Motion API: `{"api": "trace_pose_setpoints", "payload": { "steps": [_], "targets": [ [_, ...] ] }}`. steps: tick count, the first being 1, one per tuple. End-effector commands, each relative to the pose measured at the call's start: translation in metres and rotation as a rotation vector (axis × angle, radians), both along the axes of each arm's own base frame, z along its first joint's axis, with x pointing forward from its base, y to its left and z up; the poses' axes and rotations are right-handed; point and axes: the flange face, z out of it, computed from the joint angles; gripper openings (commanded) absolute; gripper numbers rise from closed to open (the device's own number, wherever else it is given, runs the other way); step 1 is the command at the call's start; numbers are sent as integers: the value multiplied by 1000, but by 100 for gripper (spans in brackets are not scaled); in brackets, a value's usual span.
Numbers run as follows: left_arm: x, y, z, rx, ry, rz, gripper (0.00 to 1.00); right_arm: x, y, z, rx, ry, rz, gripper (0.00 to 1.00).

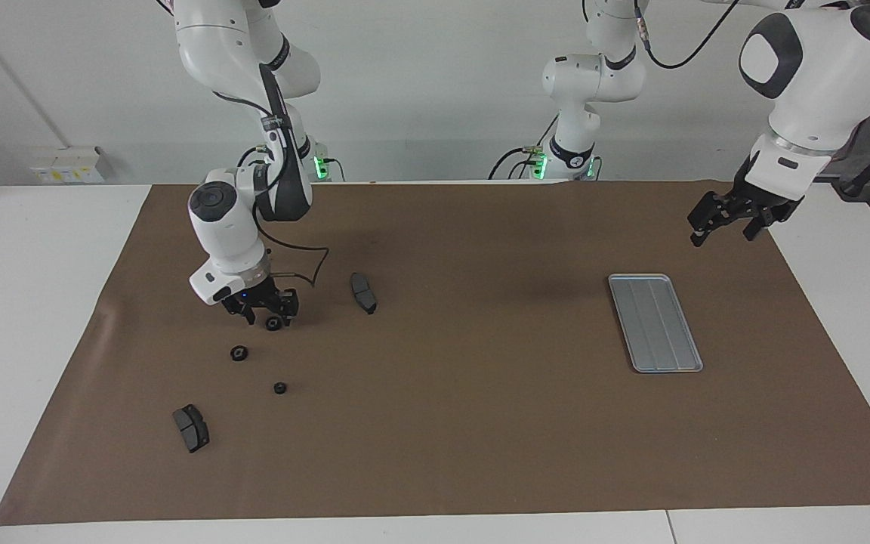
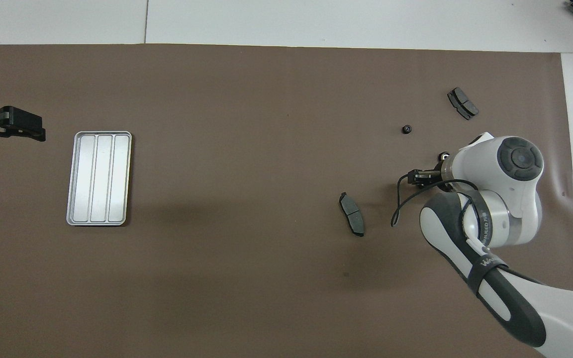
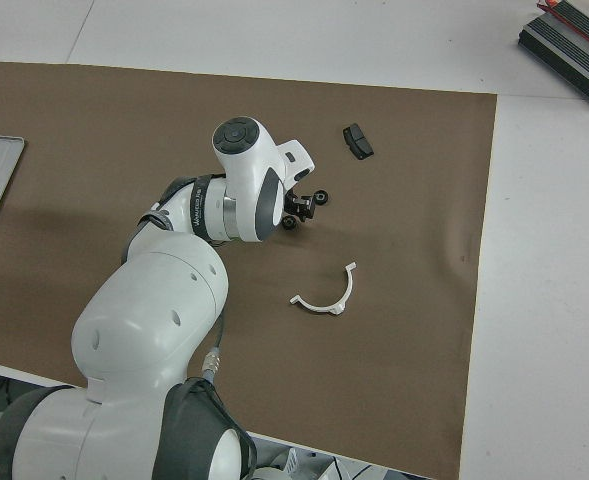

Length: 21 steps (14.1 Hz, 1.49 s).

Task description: Place bearing gear from tray to pile

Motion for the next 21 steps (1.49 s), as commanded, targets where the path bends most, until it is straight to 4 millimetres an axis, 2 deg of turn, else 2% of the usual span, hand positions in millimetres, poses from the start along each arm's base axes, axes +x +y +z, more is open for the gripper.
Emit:
{"api": "trace_pose_setpoints", "payload": {
  "steps": [1,4,8,15,21],
  "targets": [
    [-5,3,5,-5,-1,5,100,14,-1,38,24,-67,-15,100],
    [-5,3,5,-5,-1,5,100,24,-4,67,25,-95,-18,100],
    [-5,2,5,-5,-1,5,100,29,-21,128,24,-90,-40,100],
    [-5,2,5,-5,-1,3,100,6,-44,243,19,-4,-61,100],
    [-5,2,5,-5,-1,3,100,-25,-63,304,20,59,-28,100]
  ]
}}
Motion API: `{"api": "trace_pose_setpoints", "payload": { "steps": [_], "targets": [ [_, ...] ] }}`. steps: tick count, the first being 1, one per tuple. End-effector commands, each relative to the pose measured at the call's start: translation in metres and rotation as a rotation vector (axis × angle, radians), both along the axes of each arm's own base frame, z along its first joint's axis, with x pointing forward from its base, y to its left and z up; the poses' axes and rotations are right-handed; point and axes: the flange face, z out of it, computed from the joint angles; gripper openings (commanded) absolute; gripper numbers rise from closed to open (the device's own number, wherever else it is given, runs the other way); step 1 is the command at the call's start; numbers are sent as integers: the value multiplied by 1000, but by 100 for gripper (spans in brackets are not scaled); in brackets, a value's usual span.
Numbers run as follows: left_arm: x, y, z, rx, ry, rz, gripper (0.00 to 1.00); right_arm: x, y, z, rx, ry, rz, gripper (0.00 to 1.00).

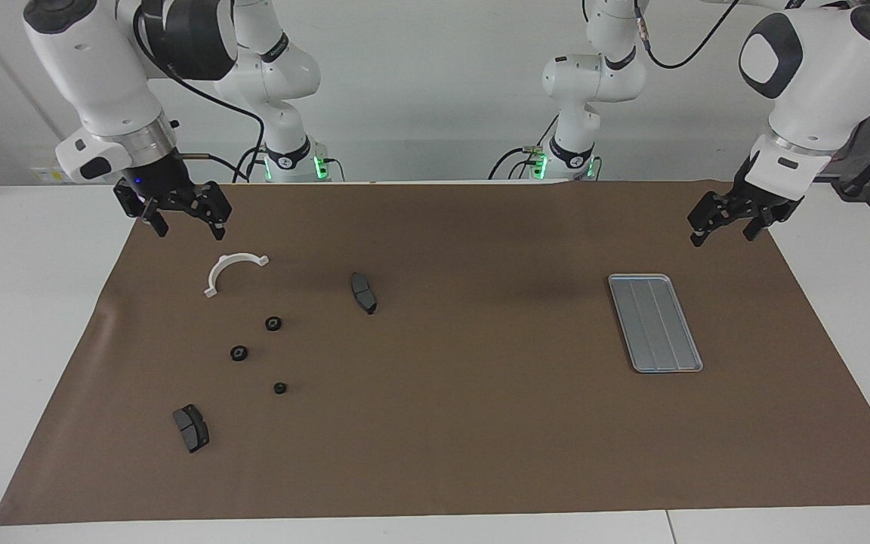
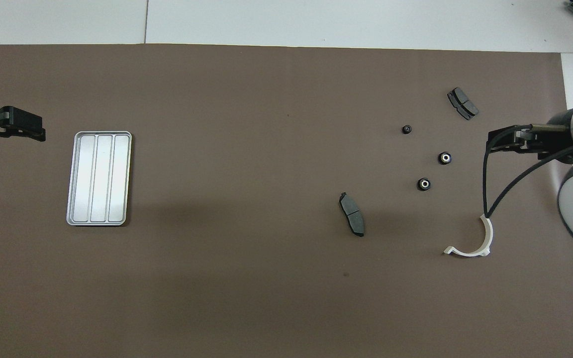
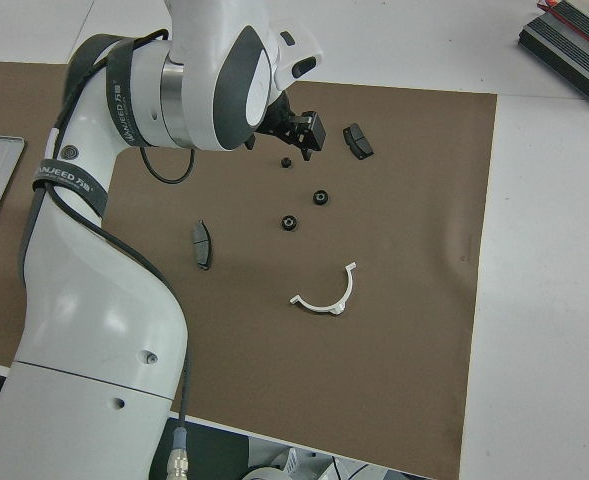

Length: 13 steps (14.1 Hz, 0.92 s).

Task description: Place bearing gear from tray to pile

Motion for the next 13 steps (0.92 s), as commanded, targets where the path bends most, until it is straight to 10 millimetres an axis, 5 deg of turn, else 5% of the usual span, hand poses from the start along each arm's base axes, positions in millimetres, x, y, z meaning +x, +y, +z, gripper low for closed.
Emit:
{"api": "trace_pose_setpoints", "payload": {
  "steps": [1,13],
  "targets": [
    [-5,3,5,-5,-1,4,100,-9,-7,17,1,14,20,100],
    [-6,3,7,-6,-5,4,100,-19,-7,23,-12,68,61,100]
  ]
}}
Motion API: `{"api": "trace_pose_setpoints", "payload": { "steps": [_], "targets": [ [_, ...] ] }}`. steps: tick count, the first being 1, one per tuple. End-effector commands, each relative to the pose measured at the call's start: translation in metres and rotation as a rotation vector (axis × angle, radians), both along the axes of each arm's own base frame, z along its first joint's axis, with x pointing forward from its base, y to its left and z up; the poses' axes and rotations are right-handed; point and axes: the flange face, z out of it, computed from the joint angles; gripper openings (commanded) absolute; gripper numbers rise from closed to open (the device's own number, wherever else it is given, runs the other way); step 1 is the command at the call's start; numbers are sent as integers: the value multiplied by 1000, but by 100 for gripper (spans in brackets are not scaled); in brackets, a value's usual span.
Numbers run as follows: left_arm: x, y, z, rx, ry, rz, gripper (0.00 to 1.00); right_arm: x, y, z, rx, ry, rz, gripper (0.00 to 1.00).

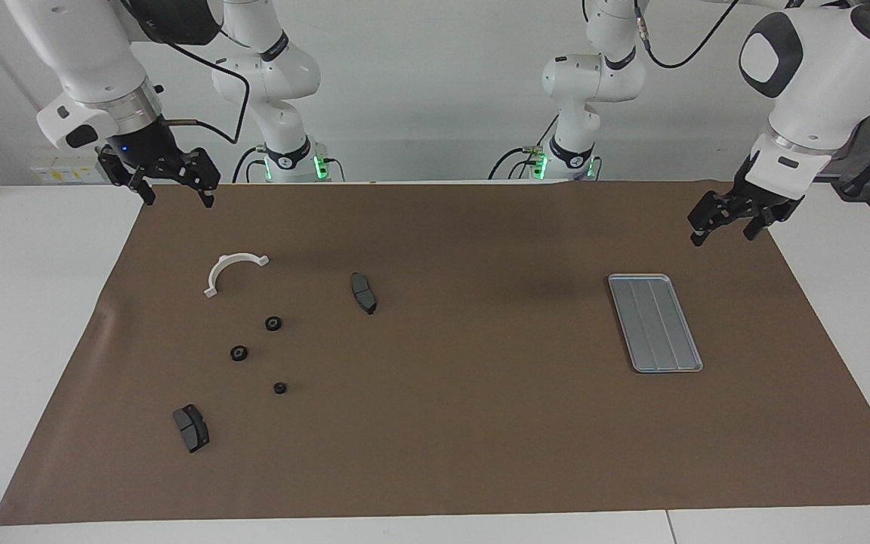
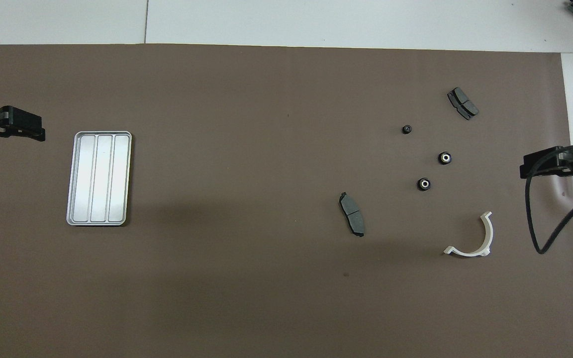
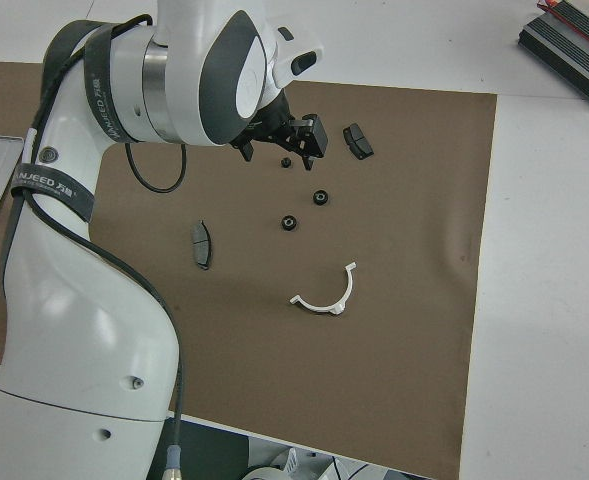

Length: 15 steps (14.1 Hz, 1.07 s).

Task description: Place bearing gear from tray to pile

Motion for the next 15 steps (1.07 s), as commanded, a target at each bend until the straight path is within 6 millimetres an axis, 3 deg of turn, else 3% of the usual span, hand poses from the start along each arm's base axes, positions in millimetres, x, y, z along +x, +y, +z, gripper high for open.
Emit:
{"api": "trace_pose_setpoints", "payload": {
  "steps": [1,15],
  "targets": [
    [-5,2,6,-5,-3,3,100,-3,-2,5,14,15,16,100],
    [-5,3,6,-5,-3,4,100,-6,-5,7,16,3,7,100]
  ]
}}
